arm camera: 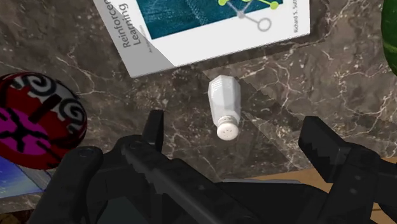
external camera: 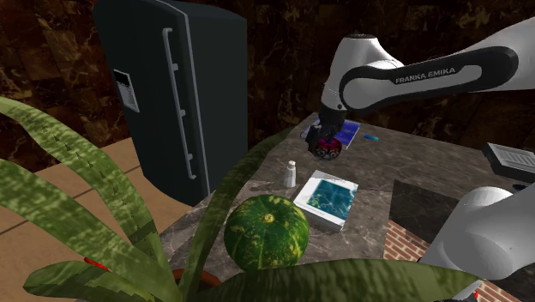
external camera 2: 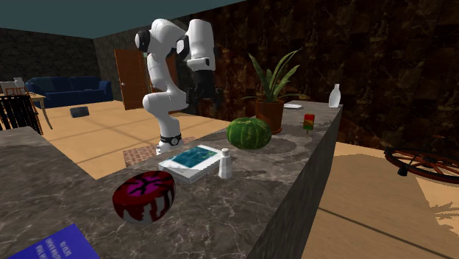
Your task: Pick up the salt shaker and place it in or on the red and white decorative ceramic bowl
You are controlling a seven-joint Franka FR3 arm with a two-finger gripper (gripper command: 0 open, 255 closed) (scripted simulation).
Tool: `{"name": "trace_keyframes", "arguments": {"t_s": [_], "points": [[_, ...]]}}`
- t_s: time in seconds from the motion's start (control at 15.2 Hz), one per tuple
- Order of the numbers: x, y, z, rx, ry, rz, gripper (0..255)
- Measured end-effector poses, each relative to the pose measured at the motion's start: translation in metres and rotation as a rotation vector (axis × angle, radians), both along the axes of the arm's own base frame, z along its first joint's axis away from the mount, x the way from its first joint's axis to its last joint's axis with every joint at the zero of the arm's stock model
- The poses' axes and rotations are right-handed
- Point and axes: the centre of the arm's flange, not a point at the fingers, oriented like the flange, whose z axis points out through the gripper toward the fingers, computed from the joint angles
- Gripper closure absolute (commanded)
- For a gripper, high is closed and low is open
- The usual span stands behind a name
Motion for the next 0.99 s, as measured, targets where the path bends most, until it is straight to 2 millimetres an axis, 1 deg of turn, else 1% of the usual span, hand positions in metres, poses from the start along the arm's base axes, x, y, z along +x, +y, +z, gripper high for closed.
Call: {"name": "trace_keyframes", "arguments": {"t_s": [0.07,0.4,0.46,0.66,0.99], "points": [[0.008,0.001,-0.008,0.003,-0.003,-0.005,0],[0.047,0.009,-0.066,0.021,-0.013,-0.033,0],[0.05,0.009,-0.073,0.025,-0.015,-0.038,0],[0.074,0.011,-0.108,0.034,-0.021,-0.055,0],[0.084,0.013,-0.139,0.039,-0.024,-0.06,0]]}}
